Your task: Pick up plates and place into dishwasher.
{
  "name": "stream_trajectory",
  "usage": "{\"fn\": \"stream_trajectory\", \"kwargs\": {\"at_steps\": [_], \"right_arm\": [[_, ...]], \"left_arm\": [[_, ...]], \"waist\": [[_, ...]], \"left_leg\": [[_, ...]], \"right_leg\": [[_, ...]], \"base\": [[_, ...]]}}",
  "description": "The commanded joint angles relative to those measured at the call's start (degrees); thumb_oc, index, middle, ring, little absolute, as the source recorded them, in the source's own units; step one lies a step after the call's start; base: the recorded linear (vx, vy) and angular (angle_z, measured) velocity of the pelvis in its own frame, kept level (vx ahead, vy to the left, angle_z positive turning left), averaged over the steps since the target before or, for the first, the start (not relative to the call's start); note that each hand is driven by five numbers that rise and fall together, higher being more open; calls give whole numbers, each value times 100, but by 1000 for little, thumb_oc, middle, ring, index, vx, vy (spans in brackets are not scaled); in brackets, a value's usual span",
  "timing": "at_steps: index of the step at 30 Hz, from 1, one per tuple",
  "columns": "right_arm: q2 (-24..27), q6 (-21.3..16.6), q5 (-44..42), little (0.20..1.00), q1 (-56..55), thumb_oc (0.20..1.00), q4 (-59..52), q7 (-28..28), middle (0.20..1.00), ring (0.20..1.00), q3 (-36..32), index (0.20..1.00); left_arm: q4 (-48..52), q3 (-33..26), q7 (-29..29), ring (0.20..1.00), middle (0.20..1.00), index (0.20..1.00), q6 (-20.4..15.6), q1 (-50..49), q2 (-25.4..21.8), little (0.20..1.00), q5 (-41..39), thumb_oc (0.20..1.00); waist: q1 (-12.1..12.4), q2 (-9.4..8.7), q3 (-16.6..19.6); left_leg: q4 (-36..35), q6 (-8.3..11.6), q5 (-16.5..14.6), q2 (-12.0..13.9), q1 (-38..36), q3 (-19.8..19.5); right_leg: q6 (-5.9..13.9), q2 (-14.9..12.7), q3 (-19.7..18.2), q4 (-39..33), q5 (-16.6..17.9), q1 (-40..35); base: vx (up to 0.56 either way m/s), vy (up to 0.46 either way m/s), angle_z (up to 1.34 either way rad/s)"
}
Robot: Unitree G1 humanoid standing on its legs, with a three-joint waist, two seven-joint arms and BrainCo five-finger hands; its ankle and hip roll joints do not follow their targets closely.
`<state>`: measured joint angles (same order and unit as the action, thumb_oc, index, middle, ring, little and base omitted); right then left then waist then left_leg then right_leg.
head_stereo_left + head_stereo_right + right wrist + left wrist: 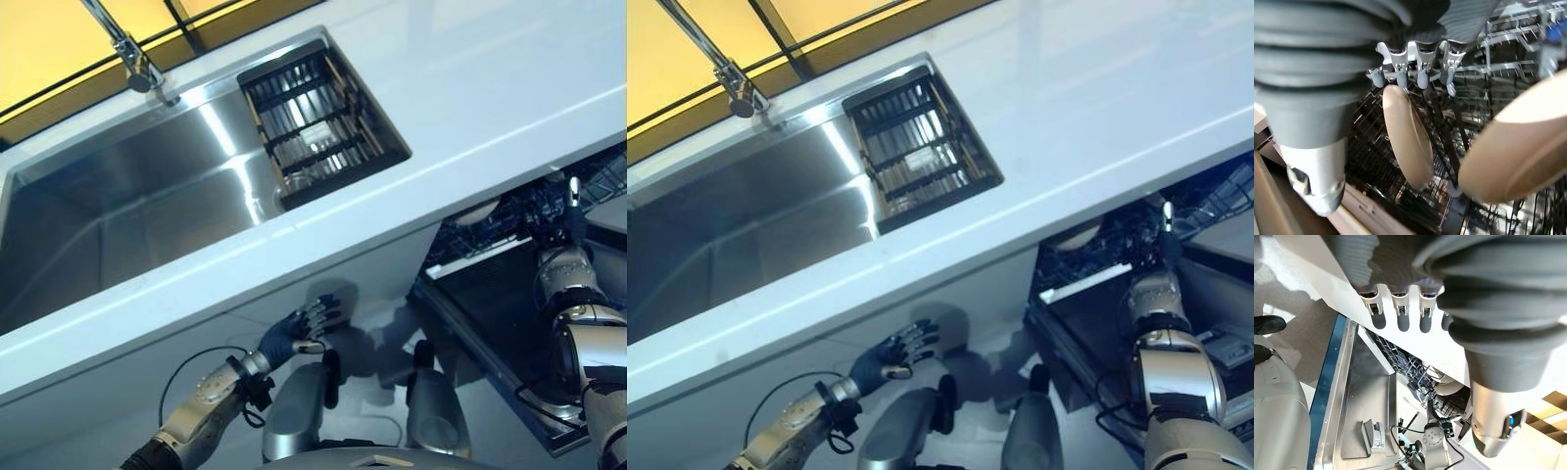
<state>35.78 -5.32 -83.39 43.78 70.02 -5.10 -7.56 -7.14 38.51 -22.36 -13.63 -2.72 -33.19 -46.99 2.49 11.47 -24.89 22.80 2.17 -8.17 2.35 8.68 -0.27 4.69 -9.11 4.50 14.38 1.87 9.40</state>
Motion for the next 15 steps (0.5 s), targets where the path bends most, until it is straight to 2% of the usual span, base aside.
{"fn": "stream_trajectory", "kwargs": {"at_steps": [1,7,15], "right_arm": [[-63,-18,-391,1000,128,1000,-138,-170,1000,1000,-217,1000],[-7,-359,94,1000,582,1000,-244,73,1000,1000,18,1000],[314,-288,-30,1000,1300,1000,33,-83,1000,1000,284,1000]], "left_arm": [[628,2,32,1000,1000,1000,-129,-266,-205,1000,-47,1000],[994,-22,249,1000,1000,1000,-25,-77,-301,1000,-315,1000],[1382,-95,178,1000,1000,1000,19,149,-462,1000,-372,1000]], "waist": [[149,-9,349],[153,178,187],[232,284,-96]], "left_leg": [[-187,435,709,576,674,-367],[-214,432,809,519,838,-386],[-243,399,925,504,1141,-495]], "right_leg": [[10,-27,-7,172,-399,-114],[7,-59,-29,260,-406,61],[-73,-18,32,498,-450,510]], "base": [[-13,-35,11],[-42,4,4],[-77,-33,6]]}}
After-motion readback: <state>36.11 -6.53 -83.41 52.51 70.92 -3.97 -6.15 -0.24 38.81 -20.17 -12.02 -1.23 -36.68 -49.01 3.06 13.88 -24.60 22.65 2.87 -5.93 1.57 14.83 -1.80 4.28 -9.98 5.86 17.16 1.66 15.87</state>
